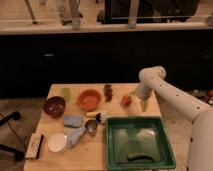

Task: Place apple in metal cup

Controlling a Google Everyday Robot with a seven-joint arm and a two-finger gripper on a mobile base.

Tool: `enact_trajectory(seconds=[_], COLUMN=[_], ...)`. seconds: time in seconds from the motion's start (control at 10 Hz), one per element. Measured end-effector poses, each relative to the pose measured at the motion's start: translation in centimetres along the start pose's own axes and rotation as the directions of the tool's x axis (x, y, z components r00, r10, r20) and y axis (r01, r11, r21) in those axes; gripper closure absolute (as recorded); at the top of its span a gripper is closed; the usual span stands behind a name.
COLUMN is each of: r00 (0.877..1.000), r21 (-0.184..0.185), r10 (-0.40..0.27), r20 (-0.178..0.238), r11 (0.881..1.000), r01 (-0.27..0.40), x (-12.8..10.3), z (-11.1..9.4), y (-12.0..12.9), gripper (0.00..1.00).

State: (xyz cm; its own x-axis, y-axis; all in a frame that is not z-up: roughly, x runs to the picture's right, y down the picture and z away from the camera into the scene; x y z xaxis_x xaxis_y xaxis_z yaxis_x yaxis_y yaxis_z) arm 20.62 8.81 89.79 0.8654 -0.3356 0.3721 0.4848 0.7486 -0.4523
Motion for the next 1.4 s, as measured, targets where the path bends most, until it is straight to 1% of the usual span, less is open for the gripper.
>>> enact_trajectory(seconds=[0.2, 0.3, 0.5, 0.6, 0.8, 0.9, 1.2, 1.4], r00=[1.000, 1.000, 0.999, 0.999, 0.996, 0.995, 0.994, 0.994], r21=[0.012, 0.034, 0.095, 0.102, 0.103, 0.099, 0.090, 0.078], r10=[-0.008, -0.004, -0.014, -0.029, -0.066, -0.076, -0.075, -0.067], r20=[-0.001, 0.005, 0.034, 0.041, 0.059, 0.065, 0.075, 0.082], r11=[1.000, 0.999, 0.995, 0.994, 0.993, 0.993, 0.994, 0.995], r01=[0.008, 0.004, 0.010, 0.025, 0.060, 0.070, 0.068, 0.061], x=[0.4, 0.6, -0.8, -1.3, -2.6, -2.7, -2.1, -1.6], z=[0.1, -0.2, -0.1, 0.2, 1.0, 1.5, 2.6, 3.4], y=[0.1, 0.1, -1.3, -2.0, -3.6, -3.8, -4.1, -4.3], gripper=[0.20, 0.20, 0.20, 0.20, 0.20, 0.20, 0.20, 0.20])
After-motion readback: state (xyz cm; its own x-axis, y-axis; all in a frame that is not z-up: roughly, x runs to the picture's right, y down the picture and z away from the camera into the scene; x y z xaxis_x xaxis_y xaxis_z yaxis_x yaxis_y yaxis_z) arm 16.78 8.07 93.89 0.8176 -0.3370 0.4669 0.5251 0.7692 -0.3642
